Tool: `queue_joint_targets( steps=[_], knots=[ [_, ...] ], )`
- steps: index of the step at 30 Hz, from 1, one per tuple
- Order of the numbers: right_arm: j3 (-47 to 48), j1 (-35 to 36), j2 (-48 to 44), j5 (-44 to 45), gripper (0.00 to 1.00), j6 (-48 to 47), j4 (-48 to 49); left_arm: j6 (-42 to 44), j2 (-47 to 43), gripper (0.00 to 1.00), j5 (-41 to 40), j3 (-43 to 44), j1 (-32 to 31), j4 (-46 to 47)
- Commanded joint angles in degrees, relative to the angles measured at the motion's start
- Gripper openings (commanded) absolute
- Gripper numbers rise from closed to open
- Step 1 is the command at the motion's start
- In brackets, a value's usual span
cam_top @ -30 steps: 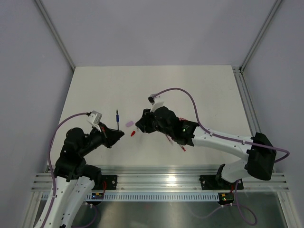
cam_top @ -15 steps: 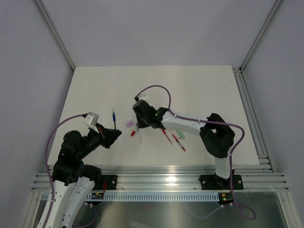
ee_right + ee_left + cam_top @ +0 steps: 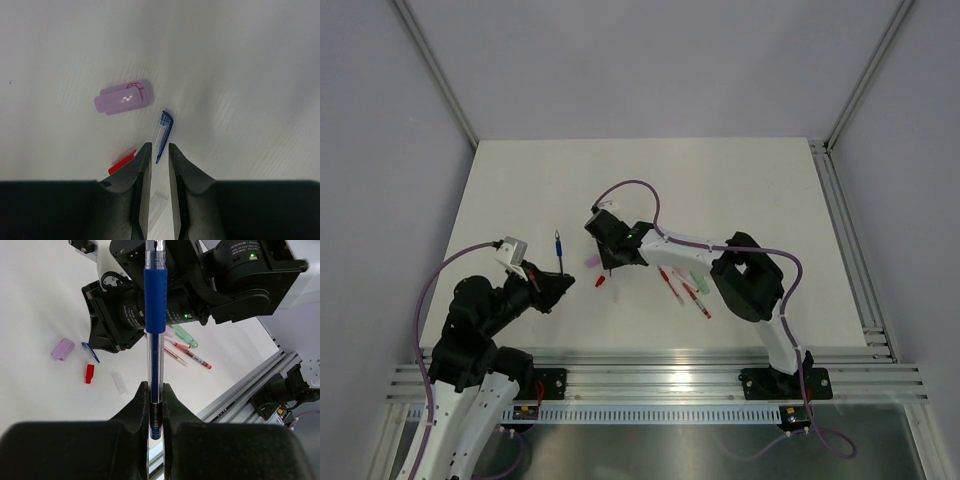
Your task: Insert the pens into the pen caps
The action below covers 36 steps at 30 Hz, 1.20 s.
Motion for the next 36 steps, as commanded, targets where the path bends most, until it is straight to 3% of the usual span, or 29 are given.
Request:
queue_joint_targets(
  steps=[1, 11, 22, 27, 36],
  knots=[
    [3.64, -0.38, 1.4, 0.69, 0.26, -1.71, -1.94, 0.55, -0.63, 0.0, -1.24, 2.67, -0.12, 1.37],
    [6.9, -0.38, 5.36, 0.78, 0.2, -3.11, -4.49, 0.46, -0.28, 0.0, -0.46, 2.41, -0.12, 1.72],
    [8.66, -0.29, 7.21, 1.74, 0.21, -4.26, -6.6, 0.46, -0.37, 0.0, -0.54, 2.32, -0.12, 1.81],
    [8.13, -0.29, 7.12, 3.59, 0.25, -4.96, -6.95, 0.37, -0.36, 0.0, -0.28, 2.32, -0.12, 1.98],
    [0.59, -1.6, 2.38, 5.62, 0.21, -6.63, -4.76, 0.37, -0.01, 0.0, -0.28, 2.32, -0.03, 1.98]
  ],
)
